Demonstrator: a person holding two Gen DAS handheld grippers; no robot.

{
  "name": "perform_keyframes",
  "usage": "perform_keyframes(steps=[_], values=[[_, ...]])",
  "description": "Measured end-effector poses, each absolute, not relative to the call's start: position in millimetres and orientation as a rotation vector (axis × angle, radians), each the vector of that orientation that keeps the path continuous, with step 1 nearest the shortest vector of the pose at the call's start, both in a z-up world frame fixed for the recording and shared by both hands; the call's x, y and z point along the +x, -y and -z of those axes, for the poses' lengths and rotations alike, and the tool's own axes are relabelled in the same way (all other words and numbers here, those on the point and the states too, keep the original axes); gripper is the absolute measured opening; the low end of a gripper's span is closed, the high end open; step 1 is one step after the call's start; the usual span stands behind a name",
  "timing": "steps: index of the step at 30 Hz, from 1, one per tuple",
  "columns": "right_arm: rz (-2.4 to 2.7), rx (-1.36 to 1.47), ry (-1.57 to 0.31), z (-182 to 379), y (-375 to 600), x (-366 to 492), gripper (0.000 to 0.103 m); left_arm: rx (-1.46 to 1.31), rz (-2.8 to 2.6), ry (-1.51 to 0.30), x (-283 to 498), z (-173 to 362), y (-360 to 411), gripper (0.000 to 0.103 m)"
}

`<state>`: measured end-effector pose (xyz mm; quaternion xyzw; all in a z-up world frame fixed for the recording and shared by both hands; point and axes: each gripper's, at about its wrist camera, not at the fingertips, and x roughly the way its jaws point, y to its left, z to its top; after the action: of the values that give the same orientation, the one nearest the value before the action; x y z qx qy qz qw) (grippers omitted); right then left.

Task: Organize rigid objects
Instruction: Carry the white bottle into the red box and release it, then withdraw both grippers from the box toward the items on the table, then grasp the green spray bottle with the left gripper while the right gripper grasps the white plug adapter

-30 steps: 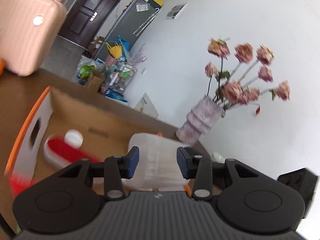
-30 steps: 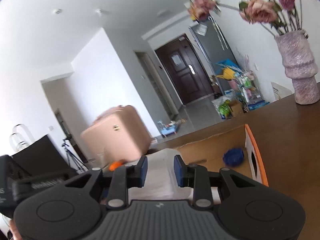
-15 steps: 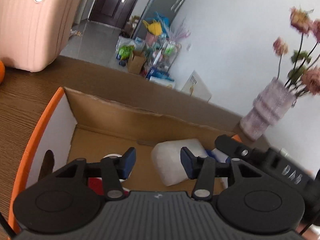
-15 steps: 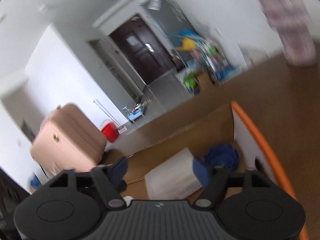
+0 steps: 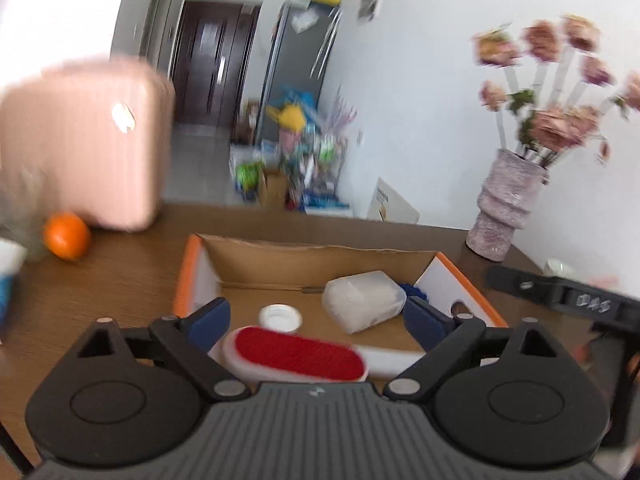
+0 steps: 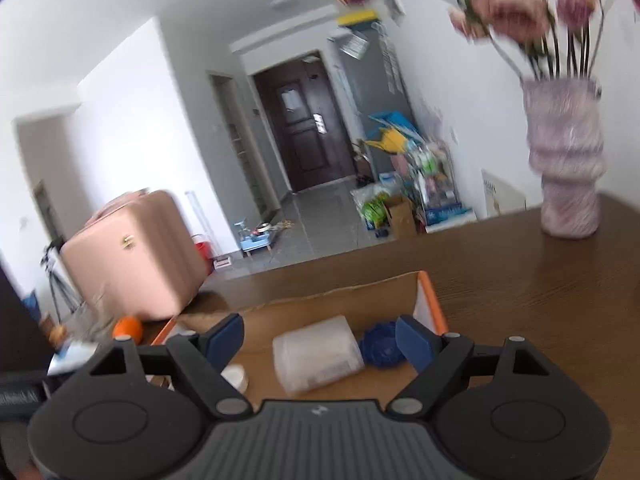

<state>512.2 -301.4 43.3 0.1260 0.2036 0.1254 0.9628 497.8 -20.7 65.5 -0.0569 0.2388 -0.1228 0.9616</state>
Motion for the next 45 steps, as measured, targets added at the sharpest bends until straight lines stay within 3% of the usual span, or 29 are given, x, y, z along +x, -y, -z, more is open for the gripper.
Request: perform_keyframes(steps=[2, 10, 26, 35, 45], values=[[-0.261, 0.189, -0.380, -46, 301, 472, 0.092, -0.079, 0.207, -0.415, 453, -66, 10, 0.099], [-0.241, 0.017, -0.332, -56, 297, 343, 0.092, -0.066, 0.156, -0.423, 323, -53, -23, 0.103], [-0.139, -0.036, -0.333, -1, 292, 161, 0.092, -0.018, 0.118, -0.457, 168, -13, -46, 0.103], [-0.175, -0.051, -0.318, -11, 285, 159, 0.092, -0.029, 0.096, -0.471, 151, -10, -39, 0.103], [-0.209, -0.054, -0.405, -4, 271, 227, 0.092, -0.015, 0.159, -0.522, 230, -14, -23, 0.103]])
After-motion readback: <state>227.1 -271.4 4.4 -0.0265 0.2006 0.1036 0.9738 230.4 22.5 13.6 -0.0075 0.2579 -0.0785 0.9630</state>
